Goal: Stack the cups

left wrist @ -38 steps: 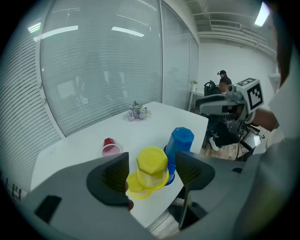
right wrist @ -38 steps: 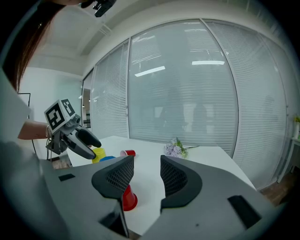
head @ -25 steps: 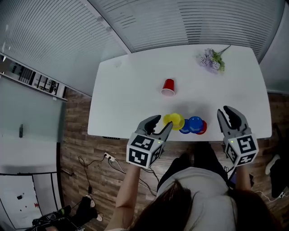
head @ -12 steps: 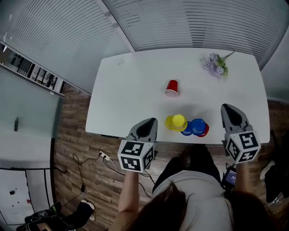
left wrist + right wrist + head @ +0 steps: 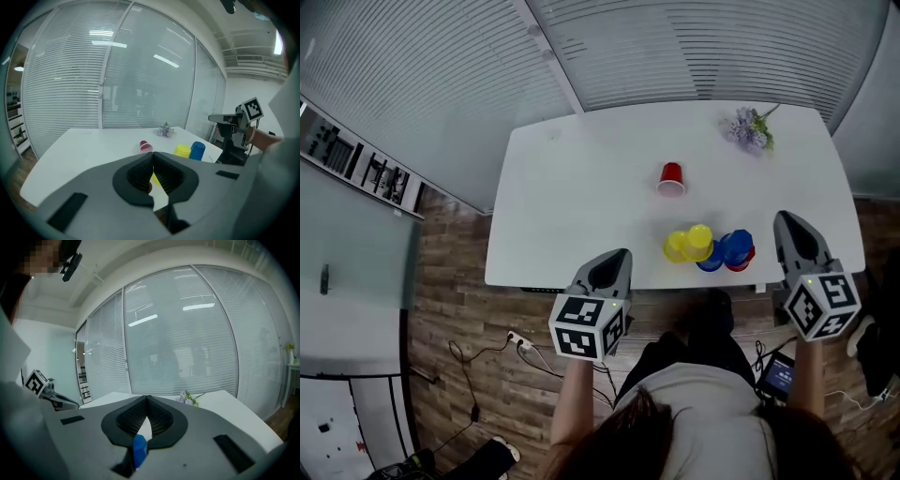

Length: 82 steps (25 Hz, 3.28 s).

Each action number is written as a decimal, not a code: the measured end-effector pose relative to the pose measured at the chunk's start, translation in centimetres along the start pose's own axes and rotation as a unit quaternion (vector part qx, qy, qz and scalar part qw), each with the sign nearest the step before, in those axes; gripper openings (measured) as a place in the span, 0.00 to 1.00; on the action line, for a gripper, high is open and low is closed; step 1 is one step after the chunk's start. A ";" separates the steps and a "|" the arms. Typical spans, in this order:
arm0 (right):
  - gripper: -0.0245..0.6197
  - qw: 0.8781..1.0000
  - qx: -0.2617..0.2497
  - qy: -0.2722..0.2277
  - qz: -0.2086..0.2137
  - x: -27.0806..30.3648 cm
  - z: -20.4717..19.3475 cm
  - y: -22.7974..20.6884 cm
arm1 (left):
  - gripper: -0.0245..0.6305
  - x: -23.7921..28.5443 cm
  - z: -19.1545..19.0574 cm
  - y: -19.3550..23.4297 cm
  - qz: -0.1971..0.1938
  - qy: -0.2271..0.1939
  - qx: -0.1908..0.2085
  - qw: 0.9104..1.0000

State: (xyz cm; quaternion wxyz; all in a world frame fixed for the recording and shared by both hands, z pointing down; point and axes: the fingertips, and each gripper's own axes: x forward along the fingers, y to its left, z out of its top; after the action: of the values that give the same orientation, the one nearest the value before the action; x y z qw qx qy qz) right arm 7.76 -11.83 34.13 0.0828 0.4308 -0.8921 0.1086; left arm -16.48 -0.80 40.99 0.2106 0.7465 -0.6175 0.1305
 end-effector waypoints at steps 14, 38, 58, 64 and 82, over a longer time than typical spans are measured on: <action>0.08 0.999 -0.023 -0.025 0.022 2.7 3.0 8.2 | 0.07 0.7 1.6 4.6 0.008 -0.030 -0.005 1.000; 0.08 0.994 0.009 -0.008 -0.108 10.5 7.5 7.5 | 0.07 12.9 7.6 10.6 -0.139 0.002 0.057 0.989; 0.14 0.975 -0.042 0.154 -0.152 19.9 1.3 15.1 | 0.07 12.5 4.7 15.2 -0.279 0.041 0.077 0.956; 0.23 0.959 -0.051 0.239 -0.145 23.3 -2.4 14.0 | 0.07 13.5 3.5 15.7 -0.295 0.053 0.054 0.953; 0.47 0.871 -0.018 0.464 -0.159 28.1 -12.9 7.8 | 0.07 15.2 -1.8 16.1 -0.330 0.108 0.014 0.938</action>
State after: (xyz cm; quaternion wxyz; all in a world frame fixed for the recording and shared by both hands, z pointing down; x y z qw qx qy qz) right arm -15.02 -24.79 52.34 0.5109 0.4652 -0.6726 0.2651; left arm -28.97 -15.55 51.95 0.2971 0.8927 -0.3076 0.1419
